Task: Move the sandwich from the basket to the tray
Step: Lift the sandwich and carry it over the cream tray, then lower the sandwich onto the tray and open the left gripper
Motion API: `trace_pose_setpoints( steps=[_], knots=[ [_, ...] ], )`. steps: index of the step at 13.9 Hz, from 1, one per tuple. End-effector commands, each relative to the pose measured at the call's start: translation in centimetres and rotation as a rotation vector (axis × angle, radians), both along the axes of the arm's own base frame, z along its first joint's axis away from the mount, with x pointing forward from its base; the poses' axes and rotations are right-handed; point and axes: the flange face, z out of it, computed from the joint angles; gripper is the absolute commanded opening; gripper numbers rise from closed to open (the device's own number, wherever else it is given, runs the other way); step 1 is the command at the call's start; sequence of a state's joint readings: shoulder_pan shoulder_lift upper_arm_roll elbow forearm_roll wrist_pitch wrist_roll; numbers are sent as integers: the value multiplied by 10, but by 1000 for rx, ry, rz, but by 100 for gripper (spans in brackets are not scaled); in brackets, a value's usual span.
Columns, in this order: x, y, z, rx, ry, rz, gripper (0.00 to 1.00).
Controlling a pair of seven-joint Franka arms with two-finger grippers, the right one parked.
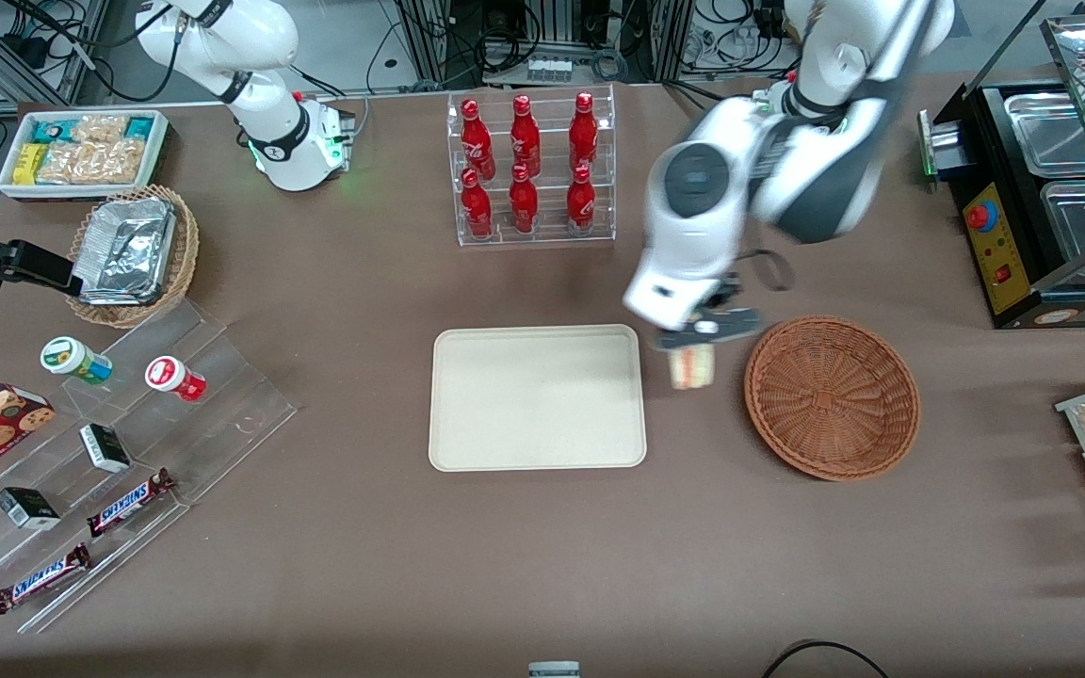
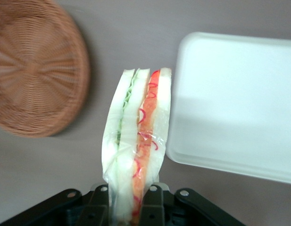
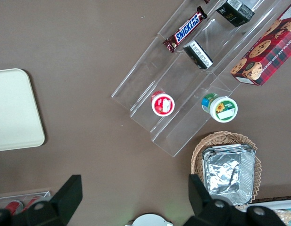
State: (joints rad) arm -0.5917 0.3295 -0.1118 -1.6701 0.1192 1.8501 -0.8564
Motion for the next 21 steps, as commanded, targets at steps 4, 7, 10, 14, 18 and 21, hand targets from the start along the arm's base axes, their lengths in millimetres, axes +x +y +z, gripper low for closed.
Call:
trace_pose_setpoints(
  steps=[4,7,10,14,18,21],
  knots=[
    [-12,-143,-90,-89,-86,-10,0],
    [-7,-165,-130,-117,-106,-2,0],
    [-3,-167,-160,-106,-134,-29,0],
    [-5,-169,-176,-104,-142,-46,99],
    [2,-161,-115,-105,-152,-14,99],
    [24,-114,-25,-113,-105,107,99]
  ],
)
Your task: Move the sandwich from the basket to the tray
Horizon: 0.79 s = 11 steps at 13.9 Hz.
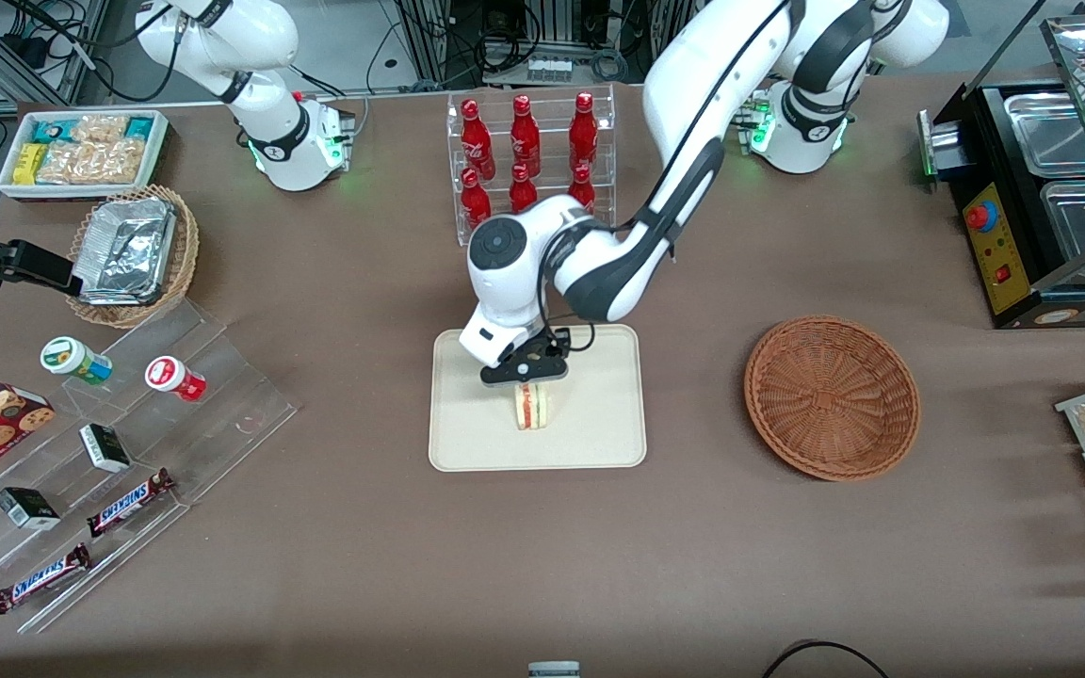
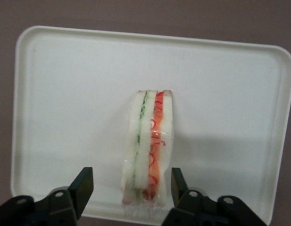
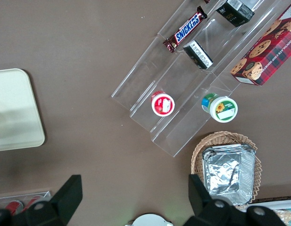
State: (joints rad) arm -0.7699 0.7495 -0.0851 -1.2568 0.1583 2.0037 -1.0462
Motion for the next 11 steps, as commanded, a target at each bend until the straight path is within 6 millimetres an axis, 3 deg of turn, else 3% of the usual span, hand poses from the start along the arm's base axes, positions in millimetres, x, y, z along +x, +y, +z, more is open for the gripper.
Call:
trace_pose_setpoints(
  steps=[1,4,6,9,11],
  knots=[
    [10,46,87,-18,41,95,99],
    [20,112,160,43,81,158,99],
    [29,164,196,69,104,172,99],
    [36,256,234,67,118,136,99],
    [33,314,240,69,143,83,99]
  ],
)
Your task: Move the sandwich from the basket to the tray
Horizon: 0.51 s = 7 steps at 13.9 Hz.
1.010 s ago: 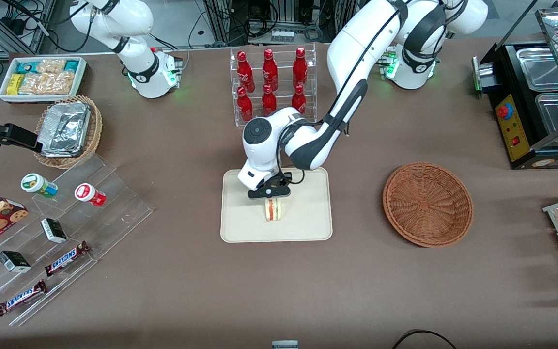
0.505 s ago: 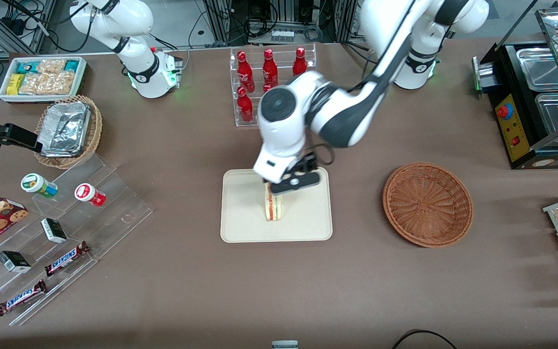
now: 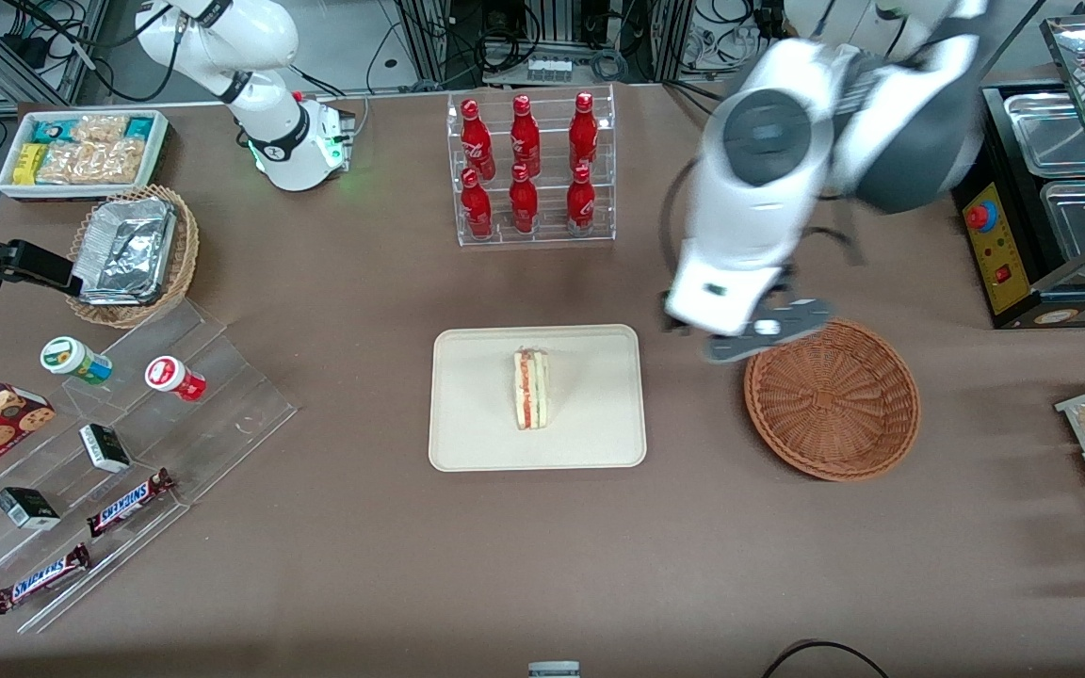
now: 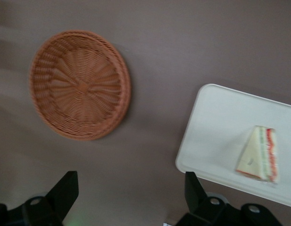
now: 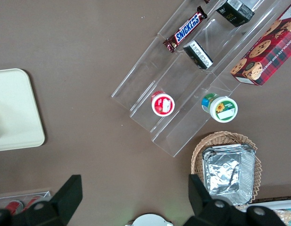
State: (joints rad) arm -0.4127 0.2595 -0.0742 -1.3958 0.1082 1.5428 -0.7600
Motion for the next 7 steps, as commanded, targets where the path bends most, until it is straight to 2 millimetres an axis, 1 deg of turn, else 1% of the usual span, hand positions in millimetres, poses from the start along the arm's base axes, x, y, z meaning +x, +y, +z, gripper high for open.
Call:
trace_pose_setpoints(
  steps=[1,2,4,7],
  knots=[
    [-21,68,6,-16,42,-66,99],
    [-19,94,10,-21,50,-88,99],
    [-18,135,15,-35,69,-148,99],
    [-22,176,20,-45,88,-212,99]
  ],
)
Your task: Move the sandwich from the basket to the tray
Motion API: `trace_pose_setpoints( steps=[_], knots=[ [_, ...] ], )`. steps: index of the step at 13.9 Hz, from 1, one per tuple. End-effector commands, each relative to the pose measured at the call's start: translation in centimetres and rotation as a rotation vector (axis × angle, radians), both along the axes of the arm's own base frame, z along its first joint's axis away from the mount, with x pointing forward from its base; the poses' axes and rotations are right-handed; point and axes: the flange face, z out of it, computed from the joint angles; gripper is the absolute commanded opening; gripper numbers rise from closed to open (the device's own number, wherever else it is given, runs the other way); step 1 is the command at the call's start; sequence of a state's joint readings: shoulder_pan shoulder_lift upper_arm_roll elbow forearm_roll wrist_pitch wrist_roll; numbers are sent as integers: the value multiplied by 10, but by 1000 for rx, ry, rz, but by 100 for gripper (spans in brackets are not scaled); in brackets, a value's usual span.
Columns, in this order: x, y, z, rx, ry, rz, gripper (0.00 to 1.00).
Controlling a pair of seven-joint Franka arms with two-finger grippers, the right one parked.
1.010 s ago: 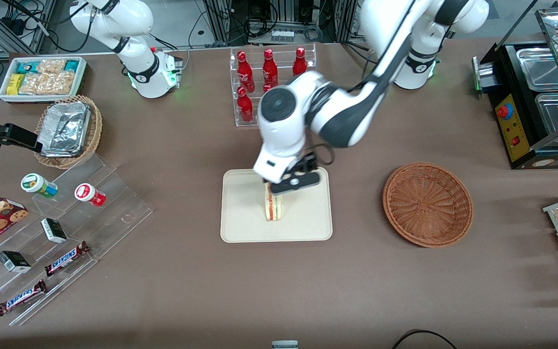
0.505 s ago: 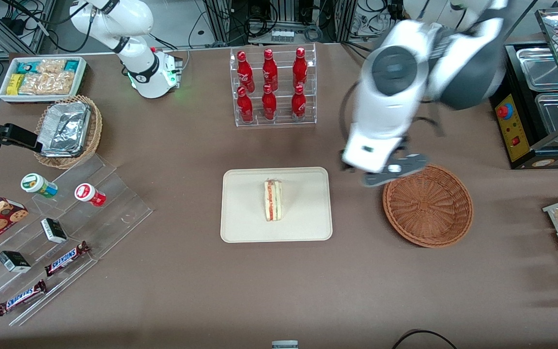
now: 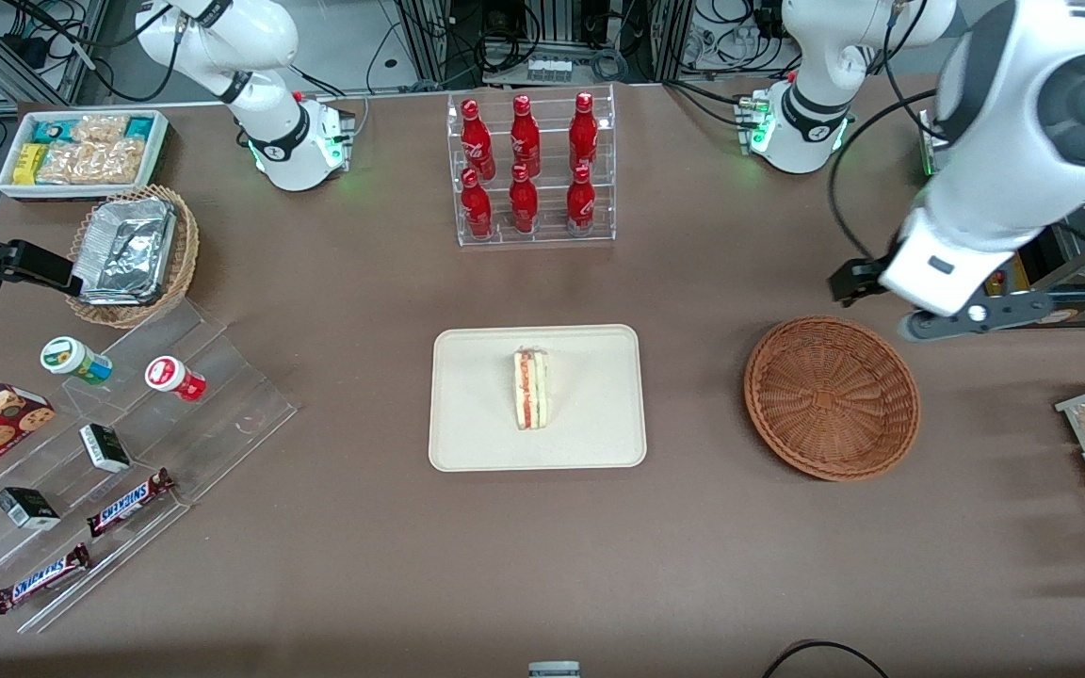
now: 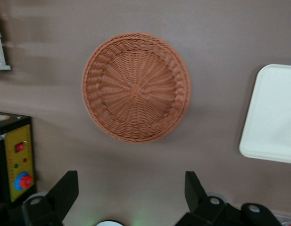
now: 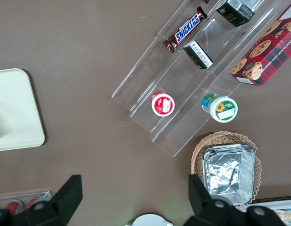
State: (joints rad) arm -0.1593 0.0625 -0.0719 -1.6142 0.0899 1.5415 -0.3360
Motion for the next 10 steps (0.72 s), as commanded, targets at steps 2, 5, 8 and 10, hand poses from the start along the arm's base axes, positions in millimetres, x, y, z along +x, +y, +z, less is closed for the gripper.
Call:
trace_pose_setpoints(
  steps=[2,5,8,10],
  knots=[
    [-13,47,8,-66,32,-92,99],
    [-16,78,13,-76,54,-97,99],
    [-15,107,21,-85,44,-52,99],
    [-7,104,25,-85,69,-51,99]
  ],
)
